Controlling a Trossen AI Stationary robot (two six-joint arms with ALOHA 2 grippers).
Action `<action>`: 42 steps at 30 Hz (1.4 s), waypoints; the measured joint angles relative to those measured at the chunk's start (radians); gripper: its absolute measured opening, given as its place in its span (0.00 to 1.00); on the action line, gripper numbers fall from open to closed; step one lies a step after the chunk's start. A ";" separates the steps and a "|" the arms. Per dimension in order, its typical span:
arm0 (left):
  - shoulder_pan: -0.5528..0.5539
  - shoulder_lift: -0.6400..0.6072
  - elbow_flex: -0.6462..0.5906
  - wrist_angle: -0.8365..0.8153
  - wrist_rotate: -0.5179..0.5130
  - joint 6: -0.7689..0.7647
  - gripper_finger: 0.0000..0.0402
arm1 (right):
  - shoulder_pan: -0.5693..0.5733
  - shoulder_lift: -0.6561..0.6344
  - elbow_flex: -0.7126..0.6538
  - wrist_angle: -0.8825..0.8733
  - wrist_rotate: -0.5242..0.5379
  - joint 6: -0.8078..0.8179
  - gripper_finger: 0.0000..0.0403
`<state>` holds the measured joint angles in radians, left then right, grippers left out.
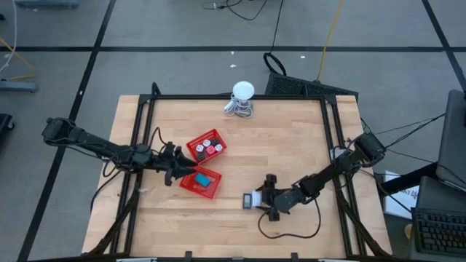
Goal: Pick & Place Office items
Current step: Put the white digital clock into the bottom red basket
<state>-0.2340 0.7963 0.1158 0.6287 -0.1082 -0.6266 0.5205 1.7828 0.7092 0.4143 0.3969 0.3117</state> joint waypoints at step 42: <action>0.001 0.002 0.000 0.028 -0.006 -0.040 0.46 | -0.051 -0.265 -0.003 0.183 0.336 -0.462 0.70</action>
<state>-0.2333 0.7982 0.1154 0.6567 -0.1144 -0.6663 0.4692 1.5174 0.7060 0.5975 0.7332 -0.1508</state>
